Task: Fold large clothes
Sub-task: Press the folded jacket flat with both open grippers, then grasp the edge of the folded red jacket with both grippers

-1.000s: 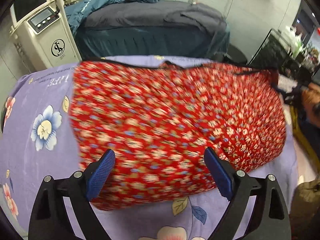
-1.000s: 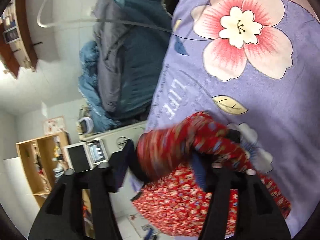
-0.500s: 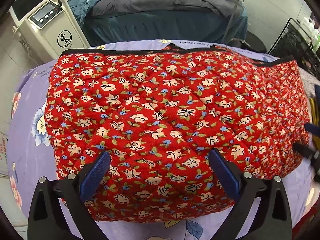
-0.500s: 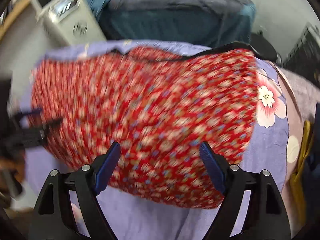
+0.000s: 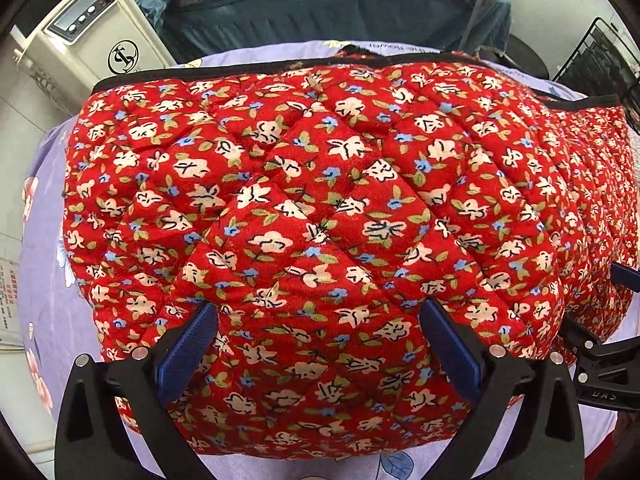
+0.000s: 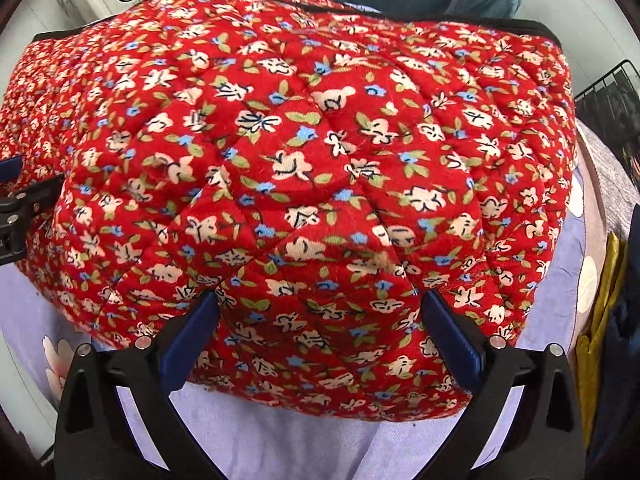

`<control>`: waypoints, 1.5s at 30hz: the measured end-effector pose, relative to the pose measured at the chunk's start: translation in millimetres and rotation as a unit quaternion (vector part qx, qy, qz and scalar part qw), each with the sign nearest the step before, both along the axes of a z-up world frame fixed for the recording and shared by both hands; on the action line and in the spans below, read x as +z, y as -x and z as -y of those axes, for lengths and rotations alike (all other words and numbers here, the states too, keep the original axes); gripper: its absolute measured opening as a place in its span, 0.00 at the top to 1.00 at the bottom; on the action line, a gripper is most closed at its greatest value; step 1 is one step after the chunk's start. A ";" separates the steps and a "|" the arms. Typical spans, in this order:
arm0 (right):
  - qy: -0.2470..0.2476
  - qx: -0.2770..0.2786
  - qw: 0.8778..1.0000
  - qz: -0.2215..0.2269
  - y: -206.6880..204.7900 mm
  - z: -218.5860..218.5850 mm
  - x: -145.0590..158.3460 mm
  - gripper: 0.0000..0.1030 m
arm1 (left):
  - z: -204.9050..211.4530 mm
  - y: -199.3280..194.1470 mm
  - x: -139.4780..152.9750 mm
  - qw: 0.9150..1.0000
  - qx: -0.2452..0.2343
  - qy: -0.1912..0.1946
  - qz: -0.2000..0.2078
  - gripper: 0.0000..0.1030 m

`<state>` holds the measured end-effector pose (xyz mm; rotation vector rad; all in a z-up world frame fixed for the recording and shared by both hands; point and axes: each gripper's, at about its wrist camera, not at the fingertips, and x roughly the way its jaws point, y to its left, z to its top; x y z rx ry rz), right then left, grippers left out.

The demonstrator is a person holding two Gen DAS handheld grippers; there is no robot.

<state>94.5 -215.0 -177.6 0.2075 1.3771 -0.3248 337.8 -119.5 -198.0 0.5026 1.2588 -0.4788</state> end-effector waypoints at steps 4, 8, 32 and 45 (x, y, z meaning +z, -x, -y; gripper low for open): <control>0.003 -0.001 1.000 -0.009 -15.6 7.2 -6.1 0.04 | 11.1 -14.4 -8.1 1.000 0.003 -0.010 -0.011 0.04; 0.003 -0.003 1.000 -0.017 -22.0 -0.2 -7.9 0.04 | 16.0 -31.1 -18.0 1.000 0.003 -0.012 -0.027 0.03; 0.013 0.001 0.998 0.060 -5.0 -19.2 -2.3 0.04 | -4.3 1.7 4.5 0.999 0.005 0.023 0.025 0.04; -0.002 -0.021 0.996 0.090 49.8 -18.9 23.3 0.04 | -65.6 39.1 42.3 0.993 0.063 0.087 0.047 0.06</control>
